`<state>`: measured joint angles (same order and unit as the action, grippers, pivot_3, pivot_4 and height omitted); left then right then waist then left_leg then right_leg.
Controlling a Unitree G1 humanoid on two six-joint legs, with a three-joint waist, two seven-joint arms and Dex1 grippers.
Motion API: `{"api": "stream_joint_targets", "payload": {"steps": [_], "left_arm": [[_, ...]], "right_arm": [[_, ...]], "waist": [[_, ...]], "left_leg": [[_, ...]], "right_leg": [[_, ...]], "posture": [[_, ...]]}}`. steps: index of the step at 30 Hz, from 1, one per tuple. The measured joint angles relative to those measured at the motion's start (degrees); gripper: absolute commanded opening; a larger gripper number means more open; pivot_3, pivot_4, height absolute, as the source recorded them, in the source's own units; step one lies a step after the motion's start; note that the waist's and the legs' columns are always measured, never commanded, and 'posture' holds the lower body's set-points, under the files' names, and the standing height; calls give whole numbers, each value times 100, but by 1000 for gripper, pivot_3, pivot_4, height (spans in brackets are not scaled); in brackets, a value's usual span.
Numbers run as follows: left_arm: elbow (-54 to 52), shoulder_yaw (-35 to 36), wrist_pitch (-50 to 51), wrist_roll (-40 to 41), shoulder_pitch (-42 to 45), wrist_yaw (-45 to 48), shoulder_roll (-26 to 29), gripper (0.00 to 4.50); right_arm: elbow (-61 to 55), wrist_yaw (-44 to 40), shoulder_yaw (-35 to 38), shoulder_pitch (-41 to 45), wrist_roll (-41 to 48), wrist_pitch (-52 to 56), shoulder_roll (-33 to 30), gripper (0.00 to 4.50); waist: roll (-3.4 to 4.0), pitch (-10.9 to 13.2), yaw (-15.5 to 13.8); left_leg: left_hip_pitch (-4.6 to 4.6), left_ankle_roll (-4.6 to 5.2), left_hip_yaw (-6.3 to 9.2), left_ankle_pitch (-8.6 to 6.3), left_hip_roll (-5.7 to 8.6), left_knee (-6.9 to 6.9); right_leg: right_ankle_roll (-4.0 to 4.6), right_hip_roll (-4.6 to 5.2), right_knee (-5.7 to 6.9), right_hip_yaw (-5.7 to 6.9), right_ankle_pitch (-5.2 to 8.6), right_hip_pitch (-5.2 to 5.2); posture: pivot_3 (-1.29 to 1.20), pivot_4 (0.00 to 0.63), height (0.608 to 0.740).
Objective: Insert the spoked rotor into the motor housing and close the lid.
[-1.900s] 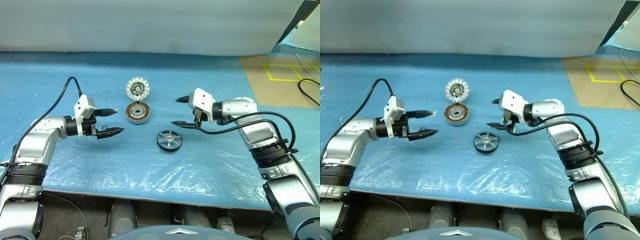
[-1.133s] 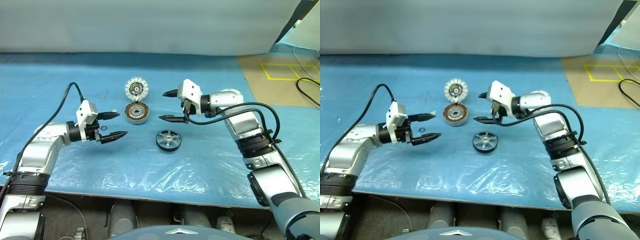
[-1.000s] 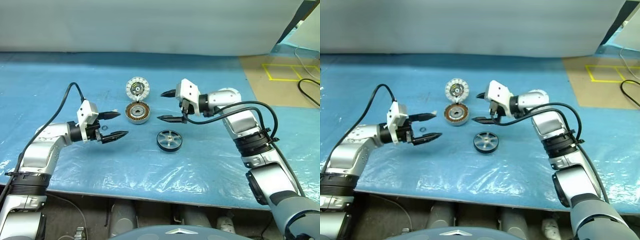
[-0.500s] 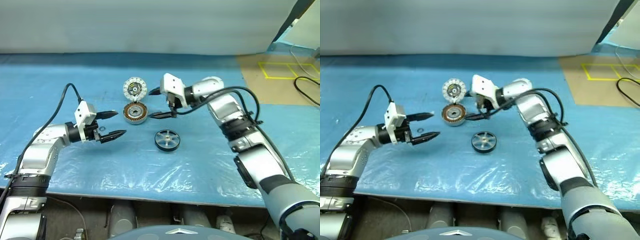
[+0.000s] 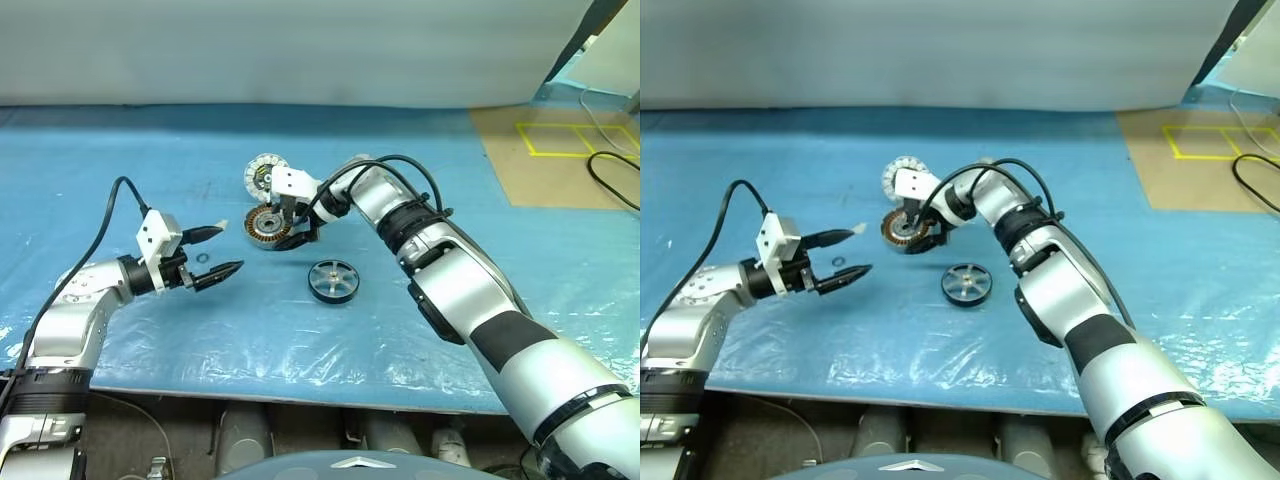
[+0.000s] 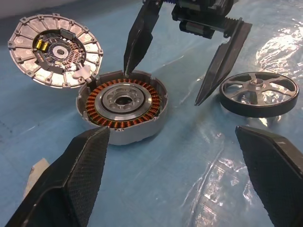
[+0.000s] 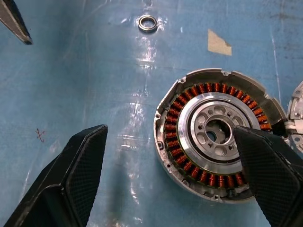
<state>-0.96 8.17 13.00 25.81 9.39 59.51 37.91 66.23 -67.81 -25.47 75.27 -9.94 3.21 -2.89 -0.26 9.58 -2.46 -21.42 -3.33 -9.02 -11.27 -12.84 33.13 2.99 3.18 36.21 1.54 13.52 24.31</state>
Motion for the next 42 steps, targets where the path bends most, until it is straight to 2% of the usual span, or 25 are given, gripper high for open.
{"api": "stream_joint_targets", "payload": {"steps": [3,16,24,29,32,36,38,42], "left_arm": [[-186,60,74,47,-151,-127,-1,4500],[-657,159,234,184,-525,-434,-16,4500],[-703,155,239,185,-573,-578,-124,4500],[-720,139,237,182,-572,-659,-212,4500],[-720,125,228,176,-572,-703,-263,4500],[-719,62,215,166,-551,-731,-346,4500],[-713,54,190,155,-518,-734,-361,4500],[-713,49,173,150,-491,-736,-374,4500]], "right_arm": [[294,293,-20,84,-246,-265,187,4439],[973,1195,1,207,-879,-247,711,4439],[950,1261,-241,212,-1354,-437,747,4439],[906,1005,-332,212,-1491,-638,674,4439],[868,836,-326,214,-1491,-681,621,3881],[842,785,-327,228,-1506,-762,558,2525],[839,764,-327,257,-1516,-761,561,2074],[822,793,-350,251,-1558,-780,570,1989]], "waist": [[0,0,2],[2,2,7],[2,2,4],[2,2,0],[2,1,-2],[2,2,2],[1,1,9],[2,1,20]], "left_leg": [[9,-1,0,-1,-1,9],[18,-22,-3,-13,-3,20],[26,-22,-4,-13,-3,21],[29,-21,-5,-14,1,22],[28,-21,-5,-14,1,22],[29,-21,-5,-14,0,21],[32,-20,-5,-14,-1,20],[44,-18,-9,-15,-1,21]], "right_leg": [[33,2,43,0,20,7],[35,4,54,-1,21,7],[34,5,57,-1,21,3],[35,10,57,-3,21,-1],[35,10,56,-3,21,-1],[35,9,56,-3,21,0],[35,8,57,-3,21,-1],[34,9,58,-7,21,-3]], "posture": [[0,150,740],[0,150,740],[0,150,740],[0,150,740],[0,150,740],[0,150,740],[0,150,740],[0,150,740]]}}
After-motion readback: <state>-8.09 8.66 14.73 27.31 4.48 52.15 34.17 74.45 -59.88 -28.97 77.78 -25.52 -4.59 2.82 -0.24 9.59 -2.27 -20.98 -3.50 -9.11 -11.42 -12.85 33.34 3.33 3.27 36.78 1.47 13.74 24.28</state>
